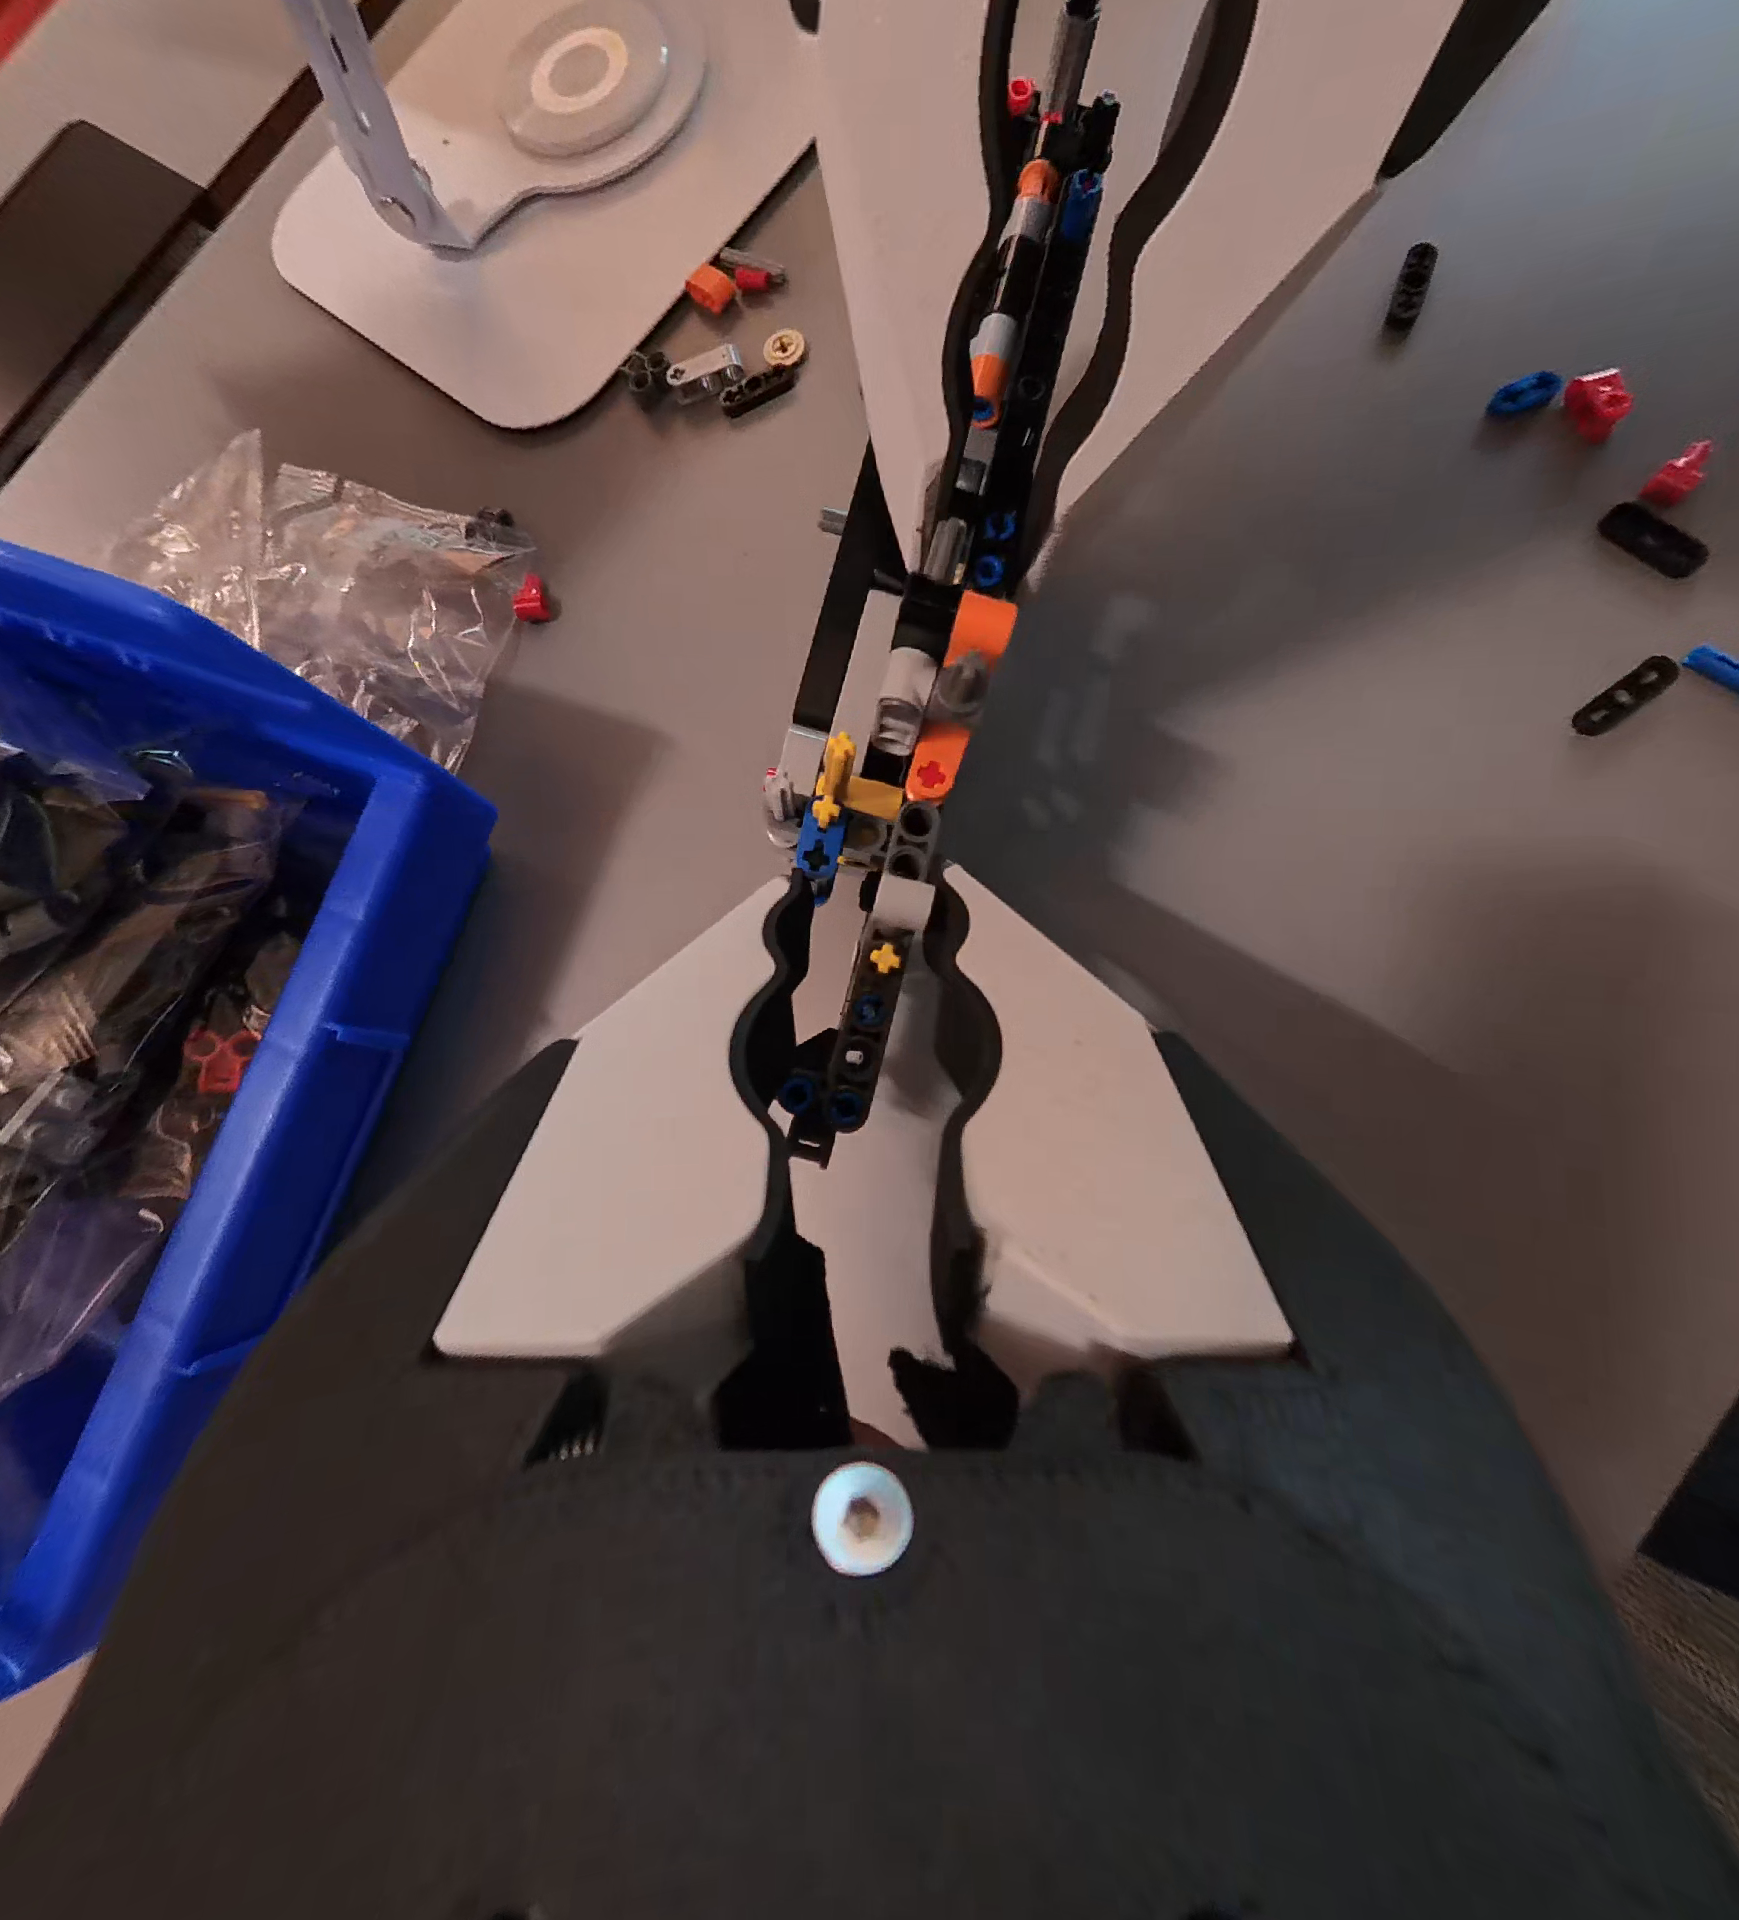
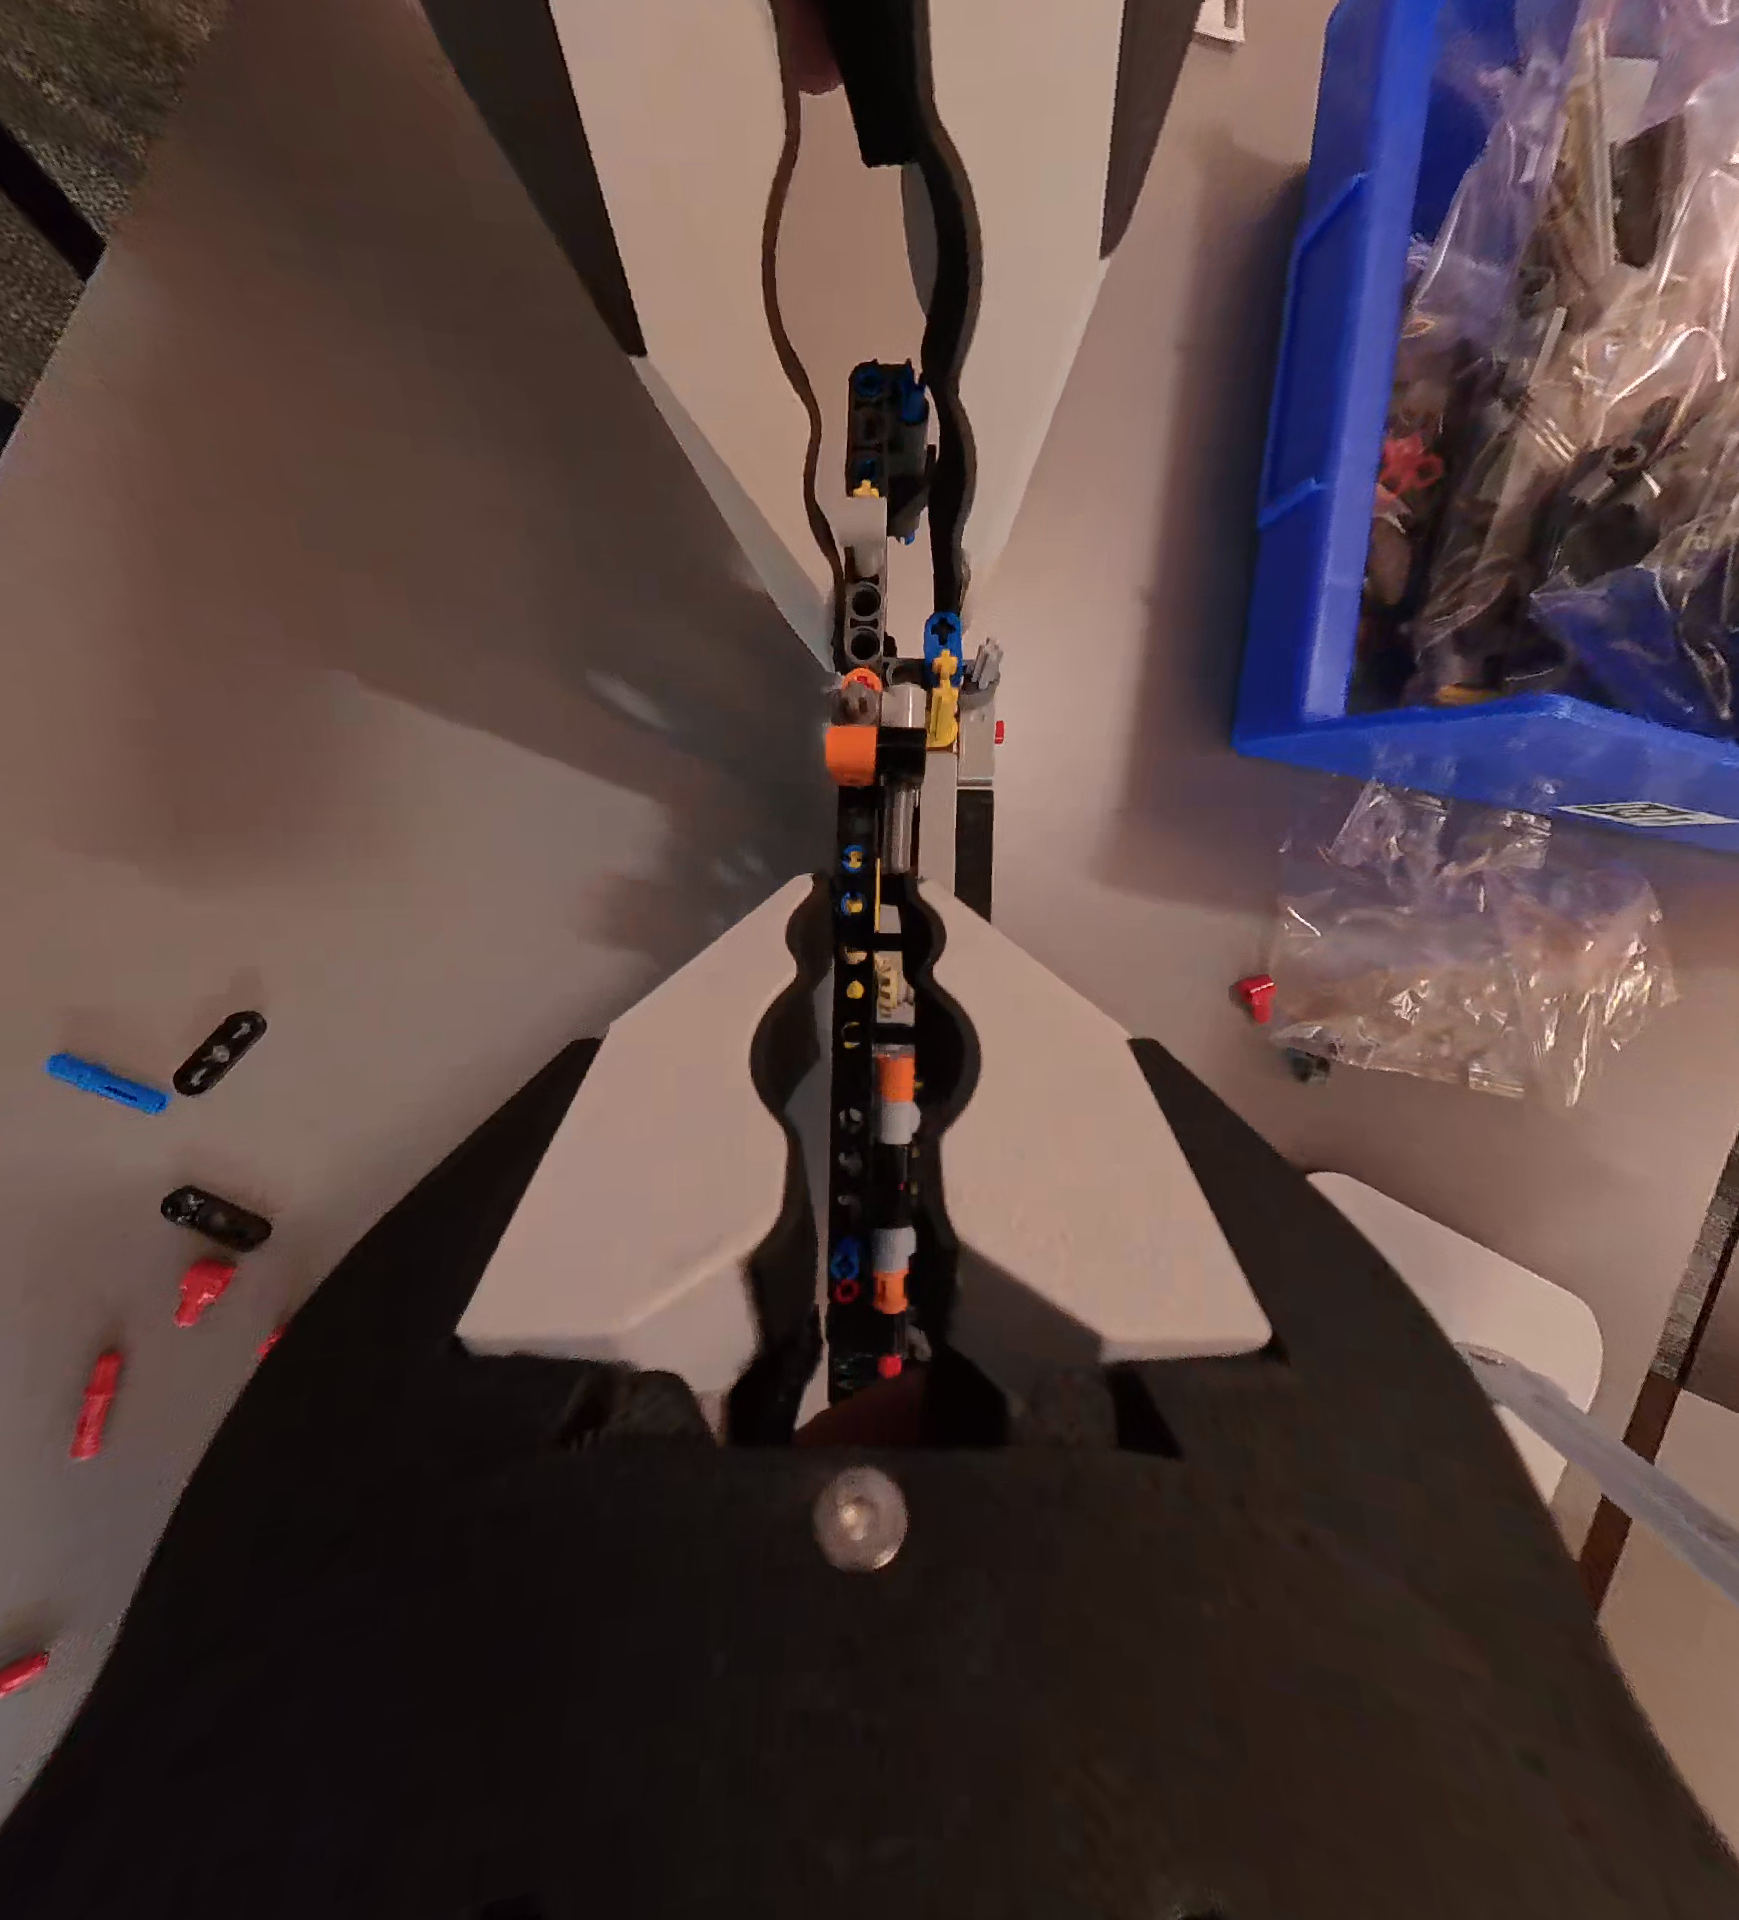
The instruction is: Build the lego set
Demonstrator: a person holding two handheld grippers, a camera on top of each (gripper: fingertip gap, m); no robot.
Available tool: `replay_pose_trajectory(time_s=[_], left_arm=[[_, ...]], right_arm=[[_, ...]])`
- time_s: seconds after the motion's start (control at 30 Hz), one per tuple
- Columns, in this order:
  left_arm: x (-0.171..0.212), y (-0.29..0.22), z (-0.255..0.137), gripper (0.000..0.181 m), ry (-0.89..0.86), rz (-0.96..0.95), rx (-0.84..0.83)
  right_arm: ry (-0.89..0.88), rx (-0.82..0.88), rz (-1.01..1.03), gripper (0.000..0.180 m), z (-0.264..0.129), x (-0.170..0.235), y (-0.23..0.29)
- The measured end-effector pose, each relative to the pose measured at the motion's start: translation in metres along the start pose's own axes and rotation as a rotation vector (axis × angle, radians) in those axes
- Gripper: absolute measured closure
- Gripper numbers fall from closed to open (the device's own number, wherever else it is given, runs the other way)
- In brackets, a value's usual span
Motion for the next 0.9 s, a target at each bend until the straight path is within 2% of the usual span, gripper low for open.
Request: replay_pose_trajectory(time_s=[0.03,0.07,0.4,0.47,0.6,0.67,0.73,0.9], left_arm=[[0.000,0.001,0.000,0.161,0.001,0.003,0.005],[0.000,0.002,0.000,0.162,0.001,0.000,0.008],[-0.001,0.008,-0.002,0.161,-0.040,-0.022,0.036],[-0.006,0.009,-0.010,0.147,-0.094,-0.038,0.009],[-0.024,-0.005,-0.021,0.139,-0.187,0.014,-0.068],[-0.027,-0.014,-0.015,0.138,-0.149,0.048,-0.085],[-0.027,-0.016,-0.007,0.141,-0.111,0.084,-0.126],[-0.027,-0.021,0.002,0.158,-0.103,0.096,-0.063]], right_arm=[[-0.006,-0.016,0.003,0.172,0.000,0.000,-0.001],[-0.012,-0.026,0.005,0.176,0.000,0.001,-0.002],[-0.051,-0.053,0.077,0.176,-0.006,0.000,-0.008],[-0.049,-0.066,0.097,0.176,-0.007,-0.001,-0.008],[-0.038,-0.100,0.126,0.176,-0.005,-0.004,-0.008],[-0.036,-0.111,0.115,0.176,-0.004,-0.006,-0.007],[-0.027,-0.114,0.101,0.177,-0.003,-0.009,-0.005],[-0.016,-0.117,0.087,0.177,-0.002,-0.011,-0.001]])
Point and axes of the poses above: each gripper's, where its closed fingertips meet, z out along the fingers, x out of its underside, y = z × x across the jaws, the point moved 9 cm from there along -z, back along the fingers, and after that the axes turned 9 degrees about -x, right-handed, at the moved point
